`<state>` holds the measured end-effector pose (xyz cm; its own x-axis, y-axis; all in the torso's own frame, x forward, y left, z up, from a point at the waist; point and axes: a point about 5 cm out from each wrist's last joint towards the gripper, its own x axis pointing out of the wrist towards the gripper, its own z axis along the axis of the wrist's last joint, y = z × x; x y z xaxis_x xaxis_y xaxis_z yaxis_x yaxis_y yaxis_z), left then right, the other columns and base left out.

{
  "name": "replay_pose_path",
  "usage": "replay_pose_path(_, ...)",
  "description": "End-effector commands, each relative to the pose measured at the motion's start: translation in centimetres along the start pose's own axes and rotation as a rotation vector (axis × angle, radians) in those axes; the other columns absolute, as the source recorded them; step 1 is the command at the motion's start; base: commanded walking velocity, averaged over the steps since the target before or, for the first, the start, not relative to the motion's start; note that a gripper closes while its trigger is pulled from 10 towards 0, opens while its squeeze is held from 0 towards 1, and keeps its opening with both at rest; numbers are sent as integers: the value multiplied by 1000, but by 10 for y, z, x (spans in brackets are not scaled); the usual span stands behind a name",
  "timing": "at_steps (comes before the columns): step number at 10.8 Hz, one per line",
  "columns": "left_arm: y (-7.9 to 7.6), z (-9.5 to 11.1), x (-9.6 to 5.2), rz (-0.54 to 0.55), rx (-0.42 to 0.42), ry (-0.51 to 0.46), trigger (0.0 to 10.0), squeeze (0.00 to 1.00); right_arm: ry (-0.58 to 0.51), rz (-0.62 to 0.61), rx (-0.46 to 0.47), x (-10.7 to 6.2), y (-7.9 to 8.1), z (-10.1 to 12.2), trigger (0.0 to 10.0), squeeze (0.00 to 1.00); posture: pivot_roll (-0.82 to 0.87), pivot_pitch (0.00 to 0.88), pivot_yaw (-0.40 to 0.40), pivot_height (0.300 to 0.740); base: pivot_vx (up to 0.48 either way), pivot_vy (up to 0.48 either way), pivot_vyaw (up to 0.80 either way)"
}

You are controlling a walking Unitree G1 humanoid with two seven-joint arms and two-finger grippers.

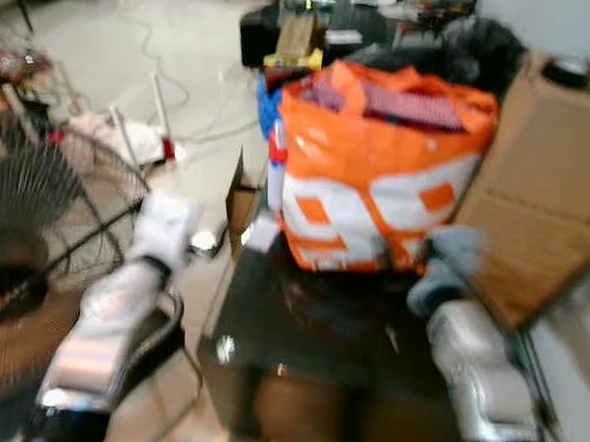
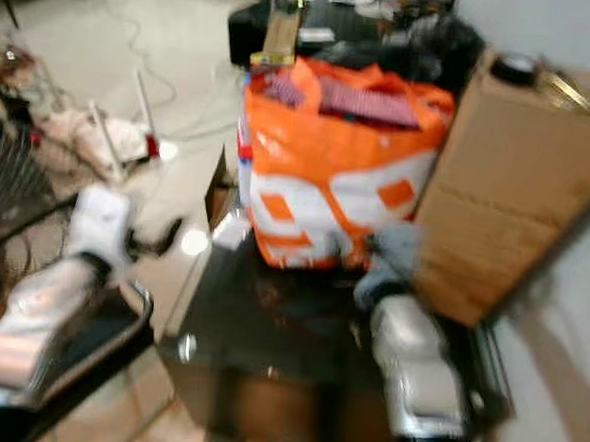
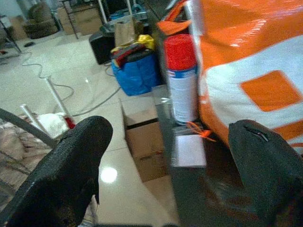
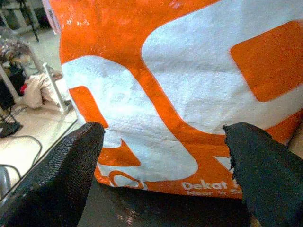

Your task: Hang keys on a hook

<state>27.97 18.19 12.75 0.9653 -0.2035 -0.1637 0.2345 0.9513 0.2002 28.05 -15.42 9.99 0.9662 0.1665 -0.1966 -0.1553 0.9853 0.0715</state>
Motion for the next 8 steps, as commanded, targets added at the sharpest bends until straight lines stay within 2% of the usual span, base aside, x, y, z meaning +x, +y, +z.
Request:
replay_pose_path(1,-7,5,2,-37,13,-9,10000,0,66,-39,-32,-1,-17,-5,10000,1000,-27,0,25,740,244,0,0)
replay_pose_path(2,-13,1,2,-104,43,14,10000,0,161,-23,-89,-1,-25,-15,10000,0,-19,0,23,740,0,0,0)
replay_pose_path(3,-16,0,2,-163,53,22,10000,0,208,-11,-121,0,-29,-20,10000,0,-19,0,21,740,0,0,0)
replay_pose_path(5,-22,-10,1,-344,100,114,10000,0,312,80,-192,18,-22,-32,10000,0,-23,0,28,740,0,0,0)
replay_pose_path(6,-22,-12,0,-387,94,139,10000,0,383,106,-236,22,-20,-42,10000,0,-30,0,32,740,0,0,0)
replay_pose_path(7,-26,-17,-2,-460,121,181,10000,0,470,91,-272,27,-25,-56,10000,0,-10,0,20,740,0,0,0)
replay_pose_path(8,-26,-17,-5,-512,91,206,10000,0,546,81,-302,30,-30,-67,10000,0,-18,0,24,740,0,0,0)
